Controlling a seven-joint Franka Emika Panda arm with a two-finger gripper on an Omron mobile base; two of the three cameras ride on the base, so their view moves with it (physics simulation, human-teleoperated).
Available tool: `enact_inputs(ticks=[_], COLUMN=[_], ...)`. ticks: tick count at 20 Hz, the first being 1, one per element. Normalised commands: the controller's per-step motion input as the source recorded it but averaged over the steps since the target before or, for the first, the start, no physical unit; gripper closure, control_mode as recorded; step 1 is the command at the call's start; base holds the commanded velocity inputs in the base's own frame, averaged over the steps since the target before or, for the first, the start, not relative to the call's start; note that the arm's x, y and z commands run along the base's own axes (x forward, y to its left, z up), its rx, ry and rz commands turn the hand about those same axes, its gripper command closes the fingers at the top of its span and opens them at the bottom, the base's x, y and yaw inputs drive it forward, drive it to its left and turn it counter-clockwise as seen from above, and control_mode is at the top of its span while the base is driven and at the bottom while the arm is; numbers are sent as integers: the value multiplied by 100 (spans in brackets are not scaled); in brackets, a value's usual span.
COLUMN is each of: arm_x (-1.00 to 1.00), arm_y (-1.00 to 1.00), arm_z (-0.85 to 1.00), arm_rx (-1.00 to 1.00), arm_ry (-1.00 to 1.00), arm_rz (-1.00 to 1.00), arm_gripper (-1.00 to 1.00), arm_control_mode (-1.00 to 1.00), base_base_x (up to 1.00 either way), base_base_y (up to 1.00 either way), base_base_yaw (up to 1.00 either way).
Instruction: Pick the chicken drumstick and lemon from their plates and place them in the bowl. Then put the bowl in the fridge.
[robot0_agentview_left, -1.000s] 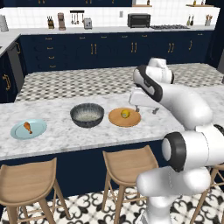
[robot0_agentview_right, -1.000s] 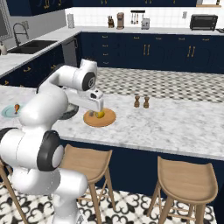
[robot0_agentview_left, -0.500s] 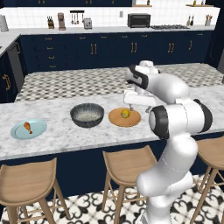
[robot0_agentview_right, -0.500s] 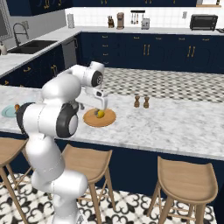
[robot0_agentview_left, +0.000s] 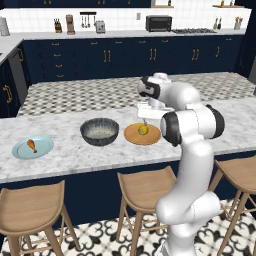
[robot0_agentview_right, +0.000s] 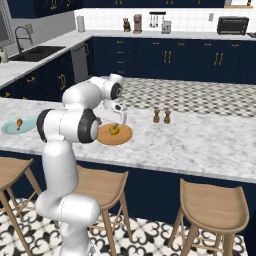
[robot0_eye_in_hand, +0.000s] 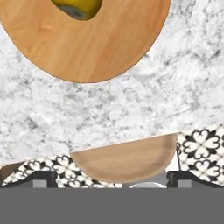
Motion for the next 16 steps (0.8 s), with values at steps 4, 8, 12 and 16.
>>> enact_inputs(ticks=[4,8,12,16], arm_x=[0,6,-9,0], arm_y=[18,28,1,-25], arm_z=[-26,-35,-6,-19], arm_rx=[-3,-10,-9,-2], arm_ry=[-19,-20,-23,-13], arm_rz=[-4,-15,-16,-8], arm_gripper=[-100,-100,-100,-100], arm_control_mode=[-100,-100,-100,-100], base_base_x=[0,0,0,0], base_base_y=[0,0,0,0], base_base_yaw=[0,0,0,0])
